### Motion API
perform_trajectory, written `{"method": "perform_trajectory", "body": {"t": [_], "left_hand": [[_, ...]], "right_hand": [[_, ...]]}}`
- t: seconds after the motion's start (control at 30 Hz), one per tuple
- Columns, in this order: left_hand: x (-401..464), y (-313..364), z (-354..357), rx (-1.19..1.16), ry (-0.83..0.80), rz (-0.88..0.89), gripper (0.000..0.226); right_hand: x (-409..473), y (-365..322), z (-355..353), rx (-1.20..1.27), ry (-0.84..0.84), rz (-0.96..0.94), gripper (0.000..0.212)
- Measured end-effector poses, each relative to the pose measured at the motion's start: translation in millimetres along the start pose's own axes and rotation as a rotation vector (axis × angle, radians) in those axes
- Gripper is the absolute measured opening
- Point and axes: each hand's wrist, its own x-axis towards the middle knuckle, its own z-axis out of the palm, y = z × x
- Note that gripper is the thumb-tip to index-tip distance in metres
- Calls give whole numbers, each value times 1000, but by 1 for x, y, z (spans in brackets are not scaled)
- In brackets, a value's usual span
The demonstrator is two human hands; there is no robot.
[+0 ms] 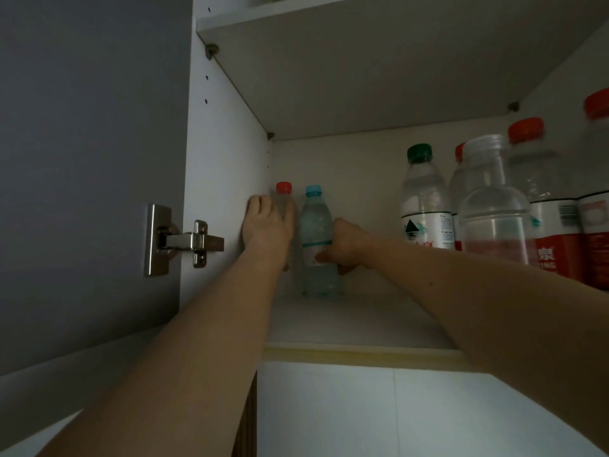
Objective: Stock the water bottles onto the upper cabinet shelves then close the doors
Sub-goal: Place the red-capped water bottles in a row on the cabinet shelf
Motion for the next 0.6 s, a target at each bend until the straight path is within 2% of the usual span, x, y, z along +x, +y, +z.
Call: {"method": "perform_trajectory", "body": {"t": [0.27,0.43,0.6], "left_hand": [[-5,-2,0,63,18,-10,126],[-12,-4,-1,26,44,-1,116],[-21,-6,-7,-138,119,-13,102]], "right_hand": [[0,2,7,112,-6,19,50],[-6,1,7,180,-56,55,27],[-29,-8,-15,57,-54,32,20]]}}
